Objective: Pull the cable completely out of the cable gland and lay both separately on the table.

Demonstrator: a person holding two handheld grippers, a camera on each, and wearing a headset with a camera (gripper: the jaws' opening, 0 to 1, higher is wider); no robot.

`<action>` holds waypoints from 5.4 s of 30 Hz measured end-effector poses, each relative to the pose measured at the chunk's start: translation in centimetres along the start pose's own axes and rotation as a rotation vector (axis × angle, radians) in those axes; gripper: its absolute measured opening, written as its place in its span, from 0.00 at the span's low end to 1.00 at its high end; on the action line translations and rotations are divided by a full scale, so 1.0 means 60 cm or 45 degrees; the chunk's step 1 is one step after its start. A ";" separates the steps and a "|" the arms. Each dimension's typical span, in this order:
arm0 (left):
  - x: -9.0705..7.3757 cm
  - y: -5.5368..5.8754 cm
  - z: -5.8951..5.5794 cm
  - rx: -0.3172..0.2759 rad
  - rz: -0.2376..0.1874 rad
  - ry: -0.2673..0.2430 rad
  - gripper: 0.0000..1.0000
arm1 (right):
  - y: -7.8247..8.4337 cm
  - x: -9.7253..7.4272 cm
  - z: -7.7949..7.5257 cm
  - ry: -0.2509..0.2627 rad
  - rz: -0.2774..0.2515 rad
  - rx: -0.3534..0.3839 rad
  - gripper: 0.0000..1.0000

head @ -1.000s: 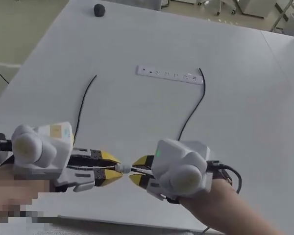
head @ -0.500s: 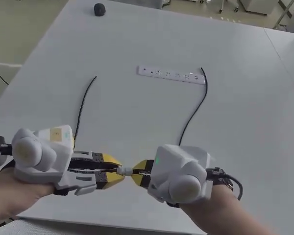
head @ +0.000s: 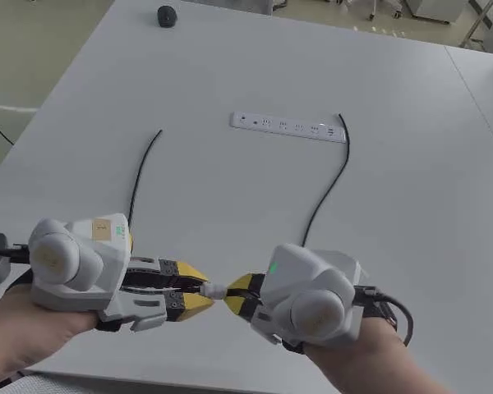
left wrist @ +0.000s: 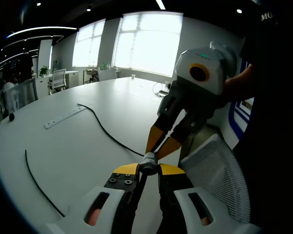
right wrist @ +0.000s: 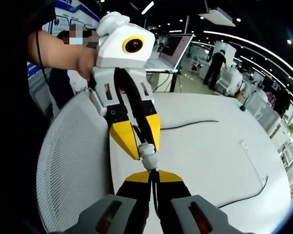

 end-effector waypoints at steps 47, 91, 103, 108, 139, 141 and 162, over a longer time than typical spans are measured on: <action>0.008 -0.004 -0.008 -0.018 -0.006 -0.024 0.15 | 0.115 -0.008 -0.053 0.200 0.147 0.580 0.00; 0.010 0.001 -0.001 -0.011 0.034 -0.055 0.16 | 0.012 -0.007 -0.008 0.243 0.113 -0.050 0.01; 0.008 0.001 0.008 0.017 0.042 -0.059 0.15 | 0.015 0.000 -0.019 0.219 0.090 0.044 0.00; 0.004 0.000 0.010 0.015 0.041 -0.061 0.15 | 0.020 -0.003 -0.025 0.223 0.081 0.122 0.00; 0.009 0.001 -0.011 0.022 0.028 -0.050 0.15 | 0.101 -0.016 -0.037 0.224 0.077 0.662 0.00; 0.008 0.001 -0.010 0.021 0.030 -0.055 0.15 | 0.099 -0.017 -0.035 0.221 0.073 0.621 0.00; -0.002 0.006 -0.004 -0.005 0.044 -0.073 0.15 | 0.063 -0.027 -0.026 0.200 0.013 0.397 0.08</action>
Point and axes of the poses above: the centre of the closed fingertips' face, and the gripper's own axes: x roughly forward along the fingers, z roughly to its left, y roughly out of its underside, the point moved 3 cm from there along -x, roughly backward along the fingers, and after that the axes turned 9 degrees about x, right-handed, at the moved point
